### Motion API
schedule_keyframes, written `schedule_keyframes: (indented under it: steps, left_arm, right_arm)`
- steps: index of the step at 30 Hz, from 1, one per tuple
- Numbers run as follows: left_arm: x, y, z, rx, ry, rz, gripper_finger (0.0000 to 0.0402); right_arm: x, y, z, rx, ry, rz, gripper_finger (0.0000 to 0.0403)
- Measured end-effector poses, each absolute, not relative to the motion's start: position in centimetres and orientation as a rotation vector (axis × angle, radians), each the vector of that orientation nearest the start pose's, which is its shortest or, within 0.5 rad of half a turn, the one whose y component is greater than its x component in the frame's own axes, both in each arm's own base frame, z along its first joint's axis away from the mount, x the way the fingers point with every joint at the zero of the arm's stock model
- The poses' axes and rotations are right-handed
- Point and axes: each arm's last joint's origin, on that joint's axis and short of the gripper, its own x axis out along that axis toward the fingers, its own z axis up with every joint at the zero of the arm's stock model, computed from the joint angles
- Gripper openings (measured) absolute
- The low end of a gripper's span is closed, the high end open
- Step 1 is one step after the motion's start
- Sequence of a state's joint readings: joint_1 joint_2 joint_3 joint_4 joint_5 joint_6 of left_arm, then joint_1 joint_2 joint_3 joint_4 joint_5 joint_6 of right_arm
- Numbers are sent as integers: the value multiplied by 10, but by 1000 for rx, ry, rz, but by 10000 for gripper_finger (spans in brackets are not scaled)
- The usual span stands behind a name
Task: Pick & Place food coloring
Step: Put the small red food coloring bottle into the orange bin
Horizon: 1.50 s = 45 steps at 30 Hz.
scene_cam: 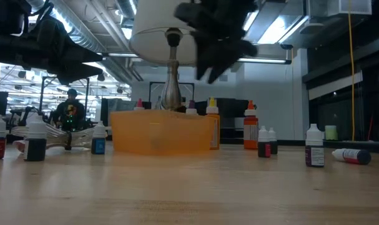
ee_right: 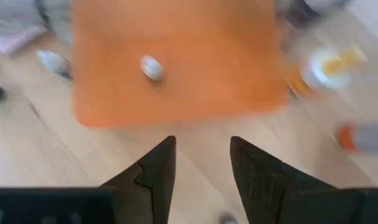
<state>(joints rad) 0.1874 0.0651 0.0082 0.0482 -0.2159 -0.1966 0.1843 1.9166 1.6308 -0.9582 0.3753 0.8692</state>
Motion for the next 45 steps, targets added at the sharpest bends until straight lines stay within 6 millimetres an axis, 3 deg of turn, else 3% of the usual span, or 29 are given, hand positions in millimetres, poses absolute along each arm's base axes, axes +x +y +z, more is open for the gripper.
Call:
schedule_keyframes:
  steps: [10,20,30,45]
  left_arm:
    - [98,25,166,-194,-30,403,294]
    - [98,25,166,-194,-31,403,294]
    - [98,25,166,-194,-31,403,294]
    - [98,25,166,-194,-31,403,294]
  right_arm:
    - [313,58,254,707,1169,-839,154]
    - [253,57,240,1027,1376,-878,154]
    - [235,61,216,1283,1669,-788,154]
    - [237,65,163,1511,1700,-749,154]
